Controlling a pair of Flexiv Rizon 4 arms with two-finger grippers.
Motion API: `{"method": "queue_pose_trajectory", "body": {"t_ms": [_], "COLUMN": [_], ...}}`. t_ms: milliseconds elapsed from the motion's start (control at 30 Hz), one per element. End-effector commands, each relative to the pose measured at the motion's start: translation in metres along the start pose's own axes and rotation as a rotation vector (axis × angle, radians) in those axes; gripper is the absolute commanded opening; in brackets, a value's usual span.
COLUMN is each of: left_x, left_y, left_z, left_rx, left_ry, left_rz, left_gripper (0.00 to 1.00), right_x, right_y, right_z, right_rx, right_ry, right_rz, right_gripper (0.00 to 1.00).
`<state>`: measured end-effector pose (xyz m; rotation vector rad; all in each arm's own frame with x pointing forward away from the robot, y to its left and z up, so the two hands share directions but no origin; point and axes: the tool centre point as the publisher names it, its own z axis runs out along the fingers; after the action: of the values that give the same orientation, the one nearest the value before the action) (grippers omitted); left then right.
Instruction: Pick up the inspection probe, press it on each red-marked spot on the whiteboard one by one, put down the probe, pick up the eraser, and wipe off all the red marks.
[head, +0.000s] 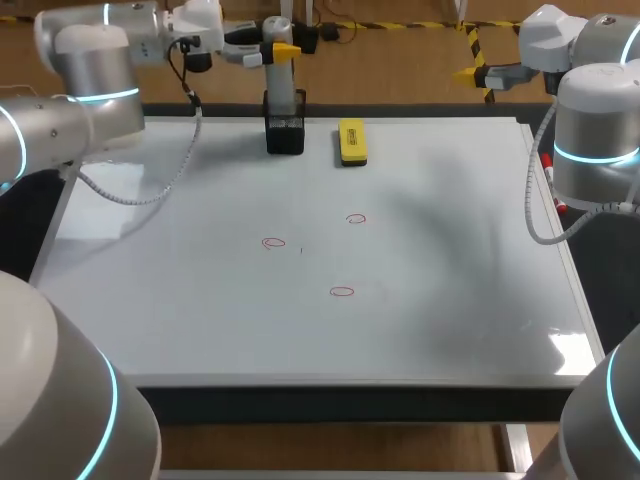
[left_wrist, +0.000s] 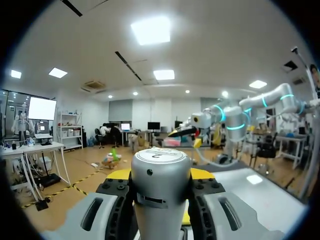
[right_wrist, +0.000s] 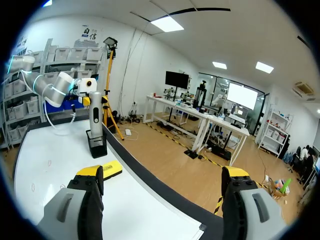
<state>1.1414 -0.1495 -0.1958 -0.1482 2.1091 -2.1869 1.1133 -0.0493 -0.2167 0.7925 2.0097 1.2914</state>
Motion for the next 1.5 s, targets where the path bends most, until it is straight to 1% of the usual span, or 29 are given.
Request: {"method": "queue_pose_trajectory", "body": {"t_ms": [33, 267, 467, 633, 733, 967, 1100, 1233, 1367, 1500], "left_x": [0.001, -0.003, -0.003, -0.001, 0.0, 0.006, 0.01, 0.015, 0.021, 0.025], "left_y": [-0.009, -0.02, -0.033, -0.04, -0.044, -0.053, -0.055, -0.054, -0.05, -0.046], "left_z": [0.0, -0.002, -0.007, -0.019, -0.029, -0.064, -0.085, -0.106, -0.125, -0.143], "left_rx": [0.009, 0.022, 0.012, 0.01, 0.016, 0.024, 0.021, 0.013, 0.008, -0.001], "left_ry": [-0.015, -0.023, -0.045, -0.085, -0.112, -0.184, -0.233, -0.278, -0.314, -0.348], "left_rz": [-0.002, -0.009, -0.002, -0.011, -0.008, 0.013, 0.017, 0.017, 0.043, 0.049], "left_gripper": [0.0, 0.0, 0.0, 0.0, 0.0, 0.0, 0.0, 0.0, 0.0, 0.0], "right_x": [-0.001, -0.001, -0.001, -0.001, -0.001, -0.001, -0.001, -0.001, -0.001, -0.001], "right_y": [0.0, 0.0, 0.0, 0.0, 0.0, 0.0, 0.0, 0.0, 0.0, 0.0], "right_z": [0.0, 0.0, 0.0, 0.0, 0.0, 0.0, 0.0, 0.0, 0.0, 0.0], "right_rx": [0.001, 0.001, 0.001, 0.001, 0.001, 0.001, 0.001, 0.001, 0.001, 0.001], "right_ry": [0.001, 0.001, 0.001, 0.001, 0.001, 0.001, 0.001, 0.001, 0.001, 0.001], "right_rz": [0.0, 0.0, 0.0, 0.0, 0.0, 0.0, 0.0, 0.0, 0.0, 0.0], "right_gripper": [1.0, 1.0, 1.0, 1.0, 1.0, 1.0, 1.0, 1.0, 1.0, 1.0]}}
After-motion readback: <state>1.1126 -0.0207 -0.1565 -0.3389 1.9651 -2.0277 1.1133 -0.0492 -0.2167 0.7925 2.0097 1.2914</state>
